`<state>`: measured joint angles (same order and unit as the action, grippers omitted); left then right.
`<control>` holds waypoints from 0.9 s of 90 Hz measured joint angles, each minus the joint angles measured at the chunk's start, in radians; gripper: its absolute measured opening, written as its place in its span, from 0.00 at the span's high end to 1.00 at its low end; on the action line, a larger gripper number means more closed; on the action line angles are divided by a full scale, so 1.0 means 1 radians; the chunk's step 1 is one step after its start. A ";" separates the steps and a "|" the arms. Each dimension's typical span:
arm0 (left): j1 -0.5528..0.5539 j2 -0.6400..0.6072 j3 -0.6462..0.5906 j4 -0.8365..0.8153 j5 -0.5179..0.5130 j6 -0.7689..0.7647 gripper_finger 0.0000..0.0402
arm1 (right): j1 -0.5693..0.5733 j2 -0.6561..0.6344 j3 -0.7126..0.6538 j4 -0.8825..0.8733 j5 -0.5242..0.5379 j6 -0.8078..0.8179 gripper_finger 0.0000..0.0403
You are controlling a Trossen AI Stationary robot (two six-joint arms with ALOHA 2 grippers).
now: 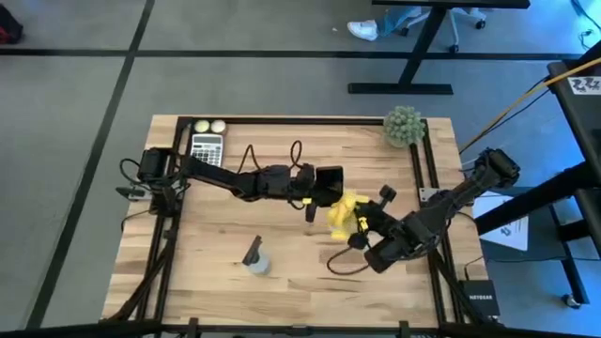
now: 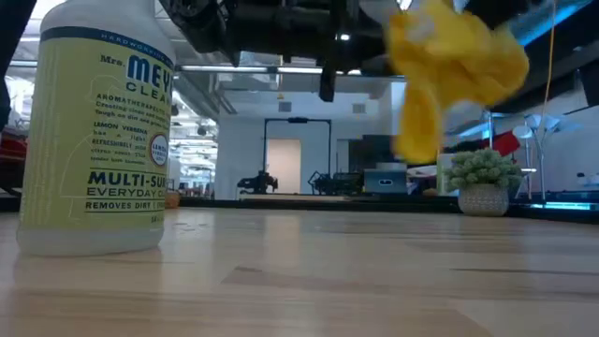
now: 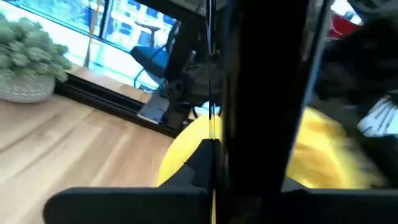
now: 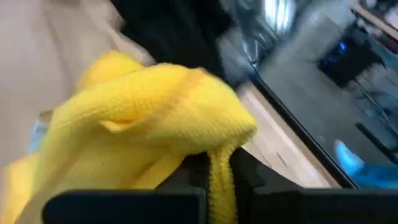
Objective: Apply microfiber cloth
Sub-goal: Wipe the screen of the black cellphone with the yellow microfiber cloth
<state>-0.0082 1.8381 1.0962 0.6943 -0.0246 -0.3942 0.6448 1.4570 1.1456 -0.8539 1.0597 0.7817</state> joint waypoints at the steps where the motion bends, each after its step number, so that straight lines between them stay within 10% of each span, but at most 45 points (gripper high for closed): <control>1: 0.000 0.000 0.000 -0.001 -0.003 -0.001 0.98 | 0.001 0.000 0.000 0.025 0.002 -0.021 0.99; 17: -0.007 0.000 0.000 0.023 -0.021 -0.026 0.98 | -0.056 0.028 -0.025 0.334 -0.049 -0.315 0.99; 45: -0.022 0.000 -0.002 0.057 -0.012 0.025 0.98 | -0.151 0.075 -0.027 0.238 -0.041 -0.339 0.99; 81: -0.030 0.000 0.000 0.030 0.059 0.059 0.98 | -0.026 -0.024 -0.029 -0.571 -0.166 0.352 0.99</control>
<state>-0.0381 1.8381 1.0962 0.7244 0.0345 -0.3351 0.6183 1.4330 1.1164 -1.4248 0.8939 1.1337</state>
